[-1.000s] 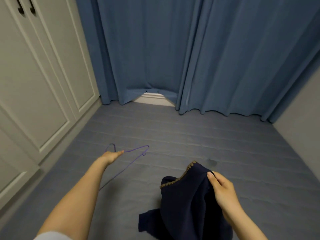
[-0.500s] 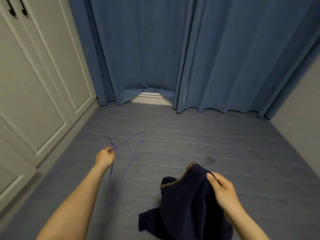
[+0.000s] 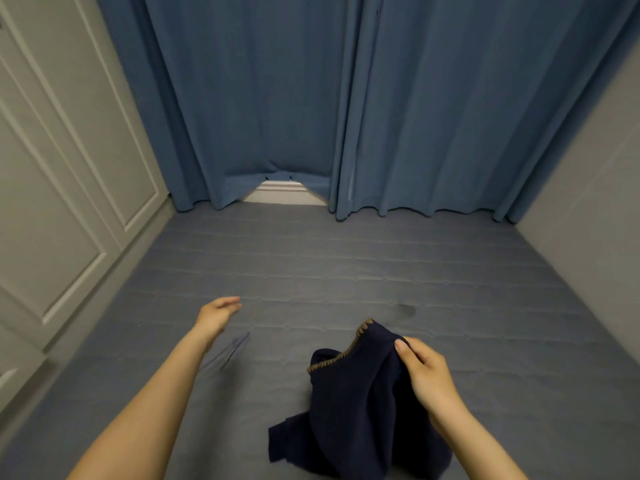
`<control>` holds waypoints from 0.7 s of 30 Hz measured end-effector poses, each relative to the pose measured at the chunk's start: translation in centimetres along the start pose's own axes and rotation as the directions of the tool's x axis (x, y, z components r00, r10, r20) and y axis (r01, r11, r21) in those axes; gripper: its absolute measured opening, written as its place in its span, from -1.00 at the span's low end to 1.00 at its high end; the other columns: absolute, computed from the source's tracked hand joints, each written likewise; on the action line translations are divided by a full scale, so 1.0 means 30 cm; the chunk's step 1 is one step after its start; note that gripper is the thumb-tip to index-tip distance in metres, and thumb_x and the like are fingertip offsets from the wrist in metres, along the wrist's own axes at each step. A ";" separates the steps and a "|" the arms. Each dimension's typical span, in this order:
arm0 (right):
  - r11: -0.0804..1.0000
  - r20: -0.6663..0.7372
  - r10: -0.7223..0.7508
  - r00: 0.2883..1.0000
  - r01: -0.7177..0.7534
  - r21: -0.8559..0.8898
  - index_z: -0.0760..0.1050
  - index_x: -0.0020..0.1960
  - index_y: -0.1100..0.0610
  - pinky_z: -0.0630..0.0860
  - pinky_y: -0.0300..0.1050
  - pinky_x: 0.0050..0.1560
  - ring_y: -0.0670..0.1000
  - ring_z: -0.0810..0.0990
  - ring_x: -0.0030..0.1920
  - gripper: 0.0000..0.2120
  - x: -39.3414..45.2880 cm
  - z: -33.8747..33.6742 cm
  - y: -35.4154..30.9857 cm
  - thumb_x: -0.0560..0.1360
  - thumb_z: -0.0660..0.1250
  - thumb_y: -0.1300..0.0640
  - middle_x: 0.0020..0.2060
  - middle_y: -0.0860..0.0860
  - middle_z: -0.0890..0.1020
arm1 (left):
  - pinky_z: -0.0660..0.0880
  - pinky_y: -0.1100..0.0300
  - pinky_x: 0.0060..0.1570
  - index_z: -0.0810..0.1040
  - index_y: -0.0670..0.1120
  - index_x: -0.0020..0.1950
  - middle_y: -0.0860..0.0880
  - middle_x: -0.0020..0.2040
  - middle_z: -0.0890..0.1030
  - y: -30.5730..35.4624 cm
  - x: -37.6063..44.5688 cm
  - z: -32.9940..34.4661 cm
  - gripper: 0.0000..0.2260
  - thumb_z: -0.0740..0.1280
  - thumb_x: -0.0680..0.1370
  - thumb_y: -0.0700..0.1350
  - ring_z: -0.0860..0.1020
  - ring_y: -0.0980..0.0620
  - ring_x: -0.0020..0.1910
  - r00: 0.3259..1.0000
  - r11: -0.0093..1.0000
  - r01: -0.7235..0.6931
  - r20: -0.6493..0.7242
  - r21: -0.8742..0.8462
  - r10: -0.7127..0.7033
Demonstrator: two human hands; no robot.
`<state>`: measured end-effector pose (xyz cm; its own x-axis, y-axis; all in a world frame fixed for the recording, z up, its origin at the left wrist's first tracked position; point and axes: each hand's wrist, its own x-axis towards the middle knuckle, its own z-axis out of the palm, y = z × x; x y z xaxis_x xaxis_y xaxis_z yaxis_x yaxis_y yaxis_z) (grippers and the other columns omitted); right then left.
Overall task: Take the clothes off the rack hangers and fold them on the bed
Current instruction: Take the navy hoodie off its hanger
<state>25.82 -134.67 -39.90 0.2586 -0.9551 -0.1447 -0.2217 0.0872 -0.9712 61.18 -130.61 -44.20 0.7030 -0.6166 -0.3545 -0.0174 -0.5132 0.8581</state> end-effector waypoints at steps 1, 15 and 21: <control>1.000 0.002 0.006 1.000 -0.006 0.006 0.60 -0.10 0.13 0.45 -0.45 -0.17 -0.14 0.58 -0.16 -0.81 0.001 -0.002 -0.007 0.57 0.22 0.24 -0.13 0.01 0.66 | 0.35 0.25 -0.30 0.55 -0.15 0.24 -0.08 0.10 0.55 0.008 -0.027 0.022 -0.73 0.33 0.54 -0.22 0.44 0.08 -0.14 0.997 0.999 -0.035 0.067 0.041 0.032; 0.982 -0.249 0.008 0.969 0.040 0.186 0.62 -0.10 0.13 0.53 -0.03 0.08 0.10 0.61 -0.03 -0.85 0.024 -0.216 -0.174 0.55 0.27 0.21 -0.07 0.12 0.67 | 0.47 0.35 -0.21 0.61 -0.03 -0.17 0.05 -0.26 0.60 0.334 -0.553 0.416 -0.96 0.44 0.46 -0.12 0.51 0.22 -0.31 0.720 0.828 -0.556 0.542 0.077 0.433; 0.938 -0.288 0.015 0.958 0.086 0.337 0.59 -0.19 0.09 0.54 -0.15 -0.18 0.02 0.60 -0.16 -0.86 -0.037 -0.369 -0.305 0.52 0.31 0.21 -0.17 0.05 0.65 | 0.44 0.40 -0.28 0.63 -0.04 -0.03 0.07 -0.21 0.64 0.389 -0.761 0.528 -0.93 0.36 0.53 -0.14 0.58 0.27 -0.28 0.676 0.828 -0.561 0.567 -0.020 0.471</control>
<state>17.14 -137.54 -28.74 -0.0266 -0.9947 -0.0991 0.1312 0.0948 -0.9868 33.67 -131.99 -31.97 0.0637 -0.9969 -0.0458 -0.3948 -0.0673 0.9163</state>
